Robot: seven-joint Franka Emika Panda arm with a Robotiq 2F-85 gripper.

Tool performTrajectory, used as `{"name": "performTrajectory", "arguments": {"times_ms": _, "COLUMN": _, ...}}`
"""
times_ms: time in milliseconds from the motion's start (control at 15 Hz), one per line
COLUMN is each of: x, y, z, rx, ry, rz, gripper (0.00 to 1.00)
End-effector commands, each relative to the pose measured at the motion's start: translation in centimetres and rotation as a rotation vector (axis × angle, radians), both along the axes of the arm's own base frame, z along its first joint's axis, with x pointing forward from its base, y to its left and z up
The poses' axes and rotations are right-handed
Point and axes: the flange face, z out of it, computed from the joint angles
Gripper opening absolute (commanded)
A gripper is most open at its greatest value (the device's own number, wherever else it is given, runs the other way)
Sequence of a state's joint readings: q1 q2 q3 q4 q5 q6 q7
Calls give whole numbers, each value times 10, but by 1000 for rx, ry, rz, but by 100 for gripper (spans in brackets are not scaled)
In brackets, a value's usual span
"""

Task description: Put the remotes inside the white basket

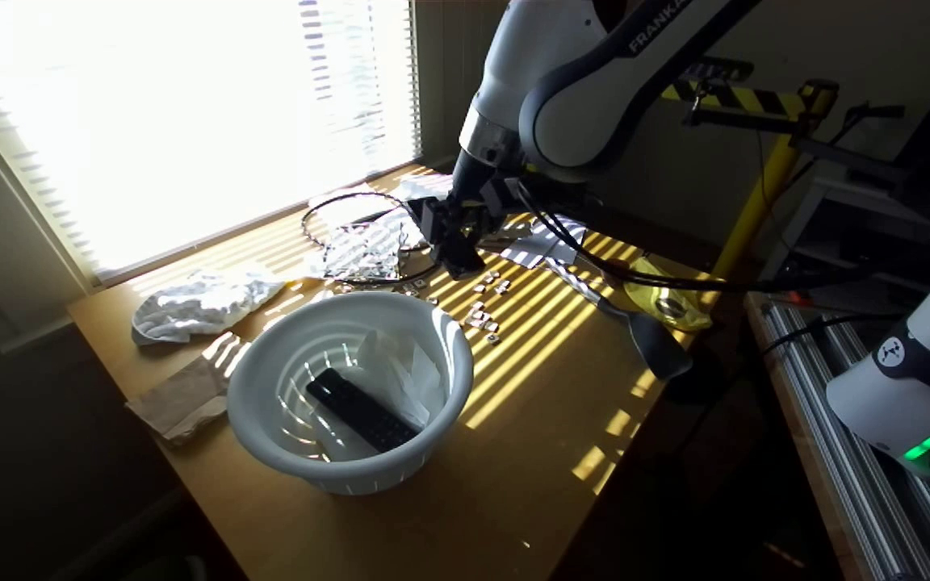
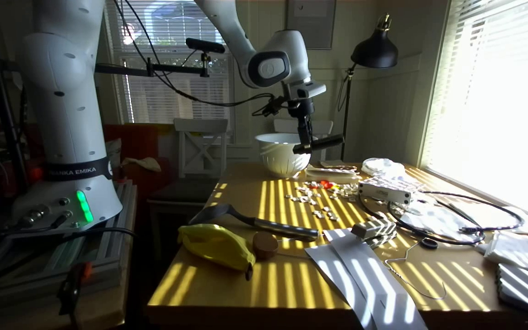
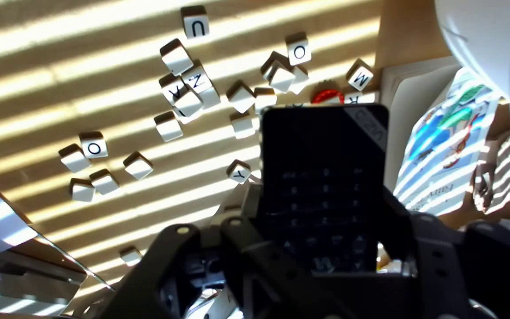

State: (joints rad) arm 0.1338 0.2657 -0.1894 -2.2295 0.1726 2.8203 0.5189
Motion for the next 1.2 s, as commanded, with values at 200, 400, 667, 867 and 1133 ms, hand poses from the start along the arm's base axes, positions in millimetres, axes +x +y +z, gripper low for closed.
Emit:
{"name": "performTrajectory", "arguments": {"times_ms": 200, "x": 34, "y": 107, "z": 84, "rx": 239, "ry": -152, "rz": 60, "gripper": 36}}
{"name": "performTrajectory", "arguments": {"times_ms": 400, "x": 50, "y": 177, "z": 79, "rx": 333, "ry": -127, "rz": 179, "gripper": 36}}
{"name": "performTrajectory", "arguments": {"times_ms": 667, "x": 67, "y": 203, "z": 26, "rx": 350, "ry": 3, "rz": 207, "gripper": 36}}
{"name": "performTrajectory", "arguments": {"times_ms": 867, "x": 70, "y": 206, "z": -26, "rx": 353, "ry": 129, "rz": 201, "gripper": 36}}
{"name": "performTrajectory", "arguments": {"times_ms": 1133, "x": 76, "y": 208, "z": -63, "rx": 338, "ry": 178, "rz": 205, "gripper": 36}}
